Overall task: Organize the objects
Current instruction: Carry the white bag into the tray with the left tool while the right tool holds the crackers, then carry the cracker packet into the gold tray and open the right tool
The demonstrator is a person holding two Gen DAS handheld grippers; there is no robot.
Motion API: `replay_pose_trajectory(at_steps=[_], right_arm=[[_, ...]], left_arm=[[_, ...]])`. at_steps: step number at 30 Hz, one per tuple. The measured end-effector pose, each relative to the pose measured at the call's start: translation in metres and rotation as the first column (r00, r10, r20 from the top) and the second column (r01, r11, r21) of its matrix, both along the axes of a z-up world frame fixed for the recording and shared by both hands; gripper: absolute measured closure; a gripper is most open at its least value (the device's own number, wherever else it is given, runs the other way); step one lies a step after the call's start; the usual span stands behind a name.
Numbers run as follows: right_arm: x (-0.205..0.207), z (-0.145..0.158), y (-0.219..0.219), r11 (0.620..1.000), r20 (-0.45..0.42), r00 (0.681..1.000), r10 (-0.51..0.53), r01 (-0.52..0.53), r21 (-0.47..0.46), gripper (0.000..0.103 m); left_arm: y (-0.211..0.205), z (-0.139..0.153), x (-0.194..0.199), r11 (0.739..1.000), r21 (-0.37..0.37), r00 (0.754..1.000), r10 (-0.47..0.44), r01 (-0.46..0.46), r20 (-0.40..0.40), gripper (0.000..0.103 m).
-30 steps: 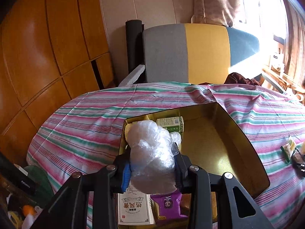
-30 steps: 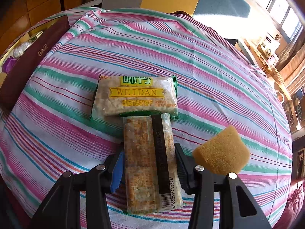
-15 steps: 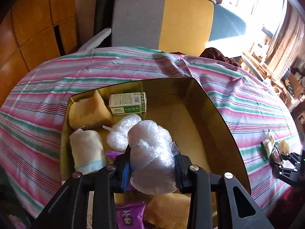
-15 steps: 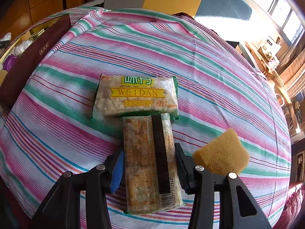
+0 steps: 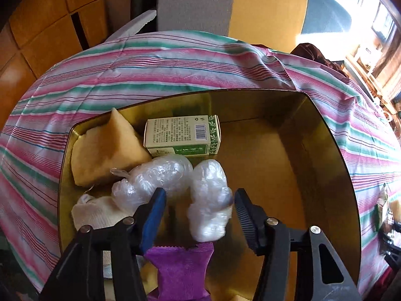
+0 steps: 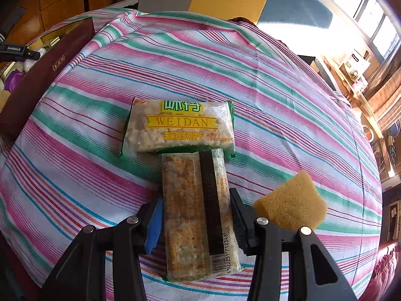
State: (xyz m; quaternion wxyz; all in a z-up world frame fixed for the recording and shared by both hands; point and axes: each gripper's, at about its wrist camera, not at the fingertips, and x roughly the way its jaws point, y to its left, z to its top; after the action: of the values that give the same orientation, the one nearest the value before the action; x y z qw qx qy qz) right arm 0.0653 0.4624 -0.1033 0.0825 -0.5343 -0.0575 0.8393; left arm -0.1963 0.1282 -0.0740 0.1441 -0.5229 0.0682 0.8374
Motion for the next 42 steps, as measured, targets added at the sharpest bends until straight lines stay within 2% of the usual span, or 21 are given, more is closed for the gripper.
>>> replay_pose_trajectory(at_steps=[5,9,13,16,21,24,29,33,42], right_arm=[[0.001,0.000,0.000,1.000,0.000,1.000,-0.002,0.002,0.005,0.055],[0.000,0.001,-0.002,1.000,0.001,1.000,-0.005,0.005,0.019,0.055],[-0.002,0.002,-0.004,0.999,0.016,1.000,-0.026,0.026,0.028,0.055],[-0.004,0.003,-0.009,0.997,0.032,0.998,-0.049,0.047,0.060,0.055],[-0.008,0.004,-0.012,0.992,0.052,0.994,-0.094,0.089,0.088,0.055],[-0.008,0.005,-0.016,0.988,0.066,0.989,-0.131,0.124,0.096,0.055],[-0.003,0.014,-0.021,0.981,0.072,0.978,-0.194,0.194,0.004,0.055],[0.004,0.028,-0.043,0.974,0.040,0.976,-0.216,0.218,-0.067,0.055],[-0.028,0.067,-0.095,0.977,-0.067,0.988,-0.136,0.122,-0.172,0.055]], left_arm=[[-0.008,0.018,0.021,1.000,-0.002,0.997,-0.002,0.002,-0.081,0.045],[-0.017,0.037,0.048,1.000,-0.012,0.984,-0.002,0.000,-0.180,0.045],[-0.028,0.051,0.080,1.000,-0.001,0.970,0.008,-0.008,-0.244,0.043],[-0.031,0.060,0.106,0.998,-0.055,0.948,-0.010,-0.008,-0.319,0.043],[-0.047,0.084,0.146,1.000,-0.012,0.918,0.016,-0.022,-0.397,0.039],[-0.056,0.098,0.161,0.999,-0.017,0.896,0.024,-0.035,-0.443,0.038],[-0.073,0.111,0.178,0.999,-0.017,0.875,0.034,-0.049,-0.484,0.038],[-0.083,0.112,0.184,0.998,-0.017,0.868,0.049,-0.066,-0.493,0.038],[-0.101,0.108,0.187,0.995,-0.004,0.869,0.085,-0.100,-0.488,0.038]])
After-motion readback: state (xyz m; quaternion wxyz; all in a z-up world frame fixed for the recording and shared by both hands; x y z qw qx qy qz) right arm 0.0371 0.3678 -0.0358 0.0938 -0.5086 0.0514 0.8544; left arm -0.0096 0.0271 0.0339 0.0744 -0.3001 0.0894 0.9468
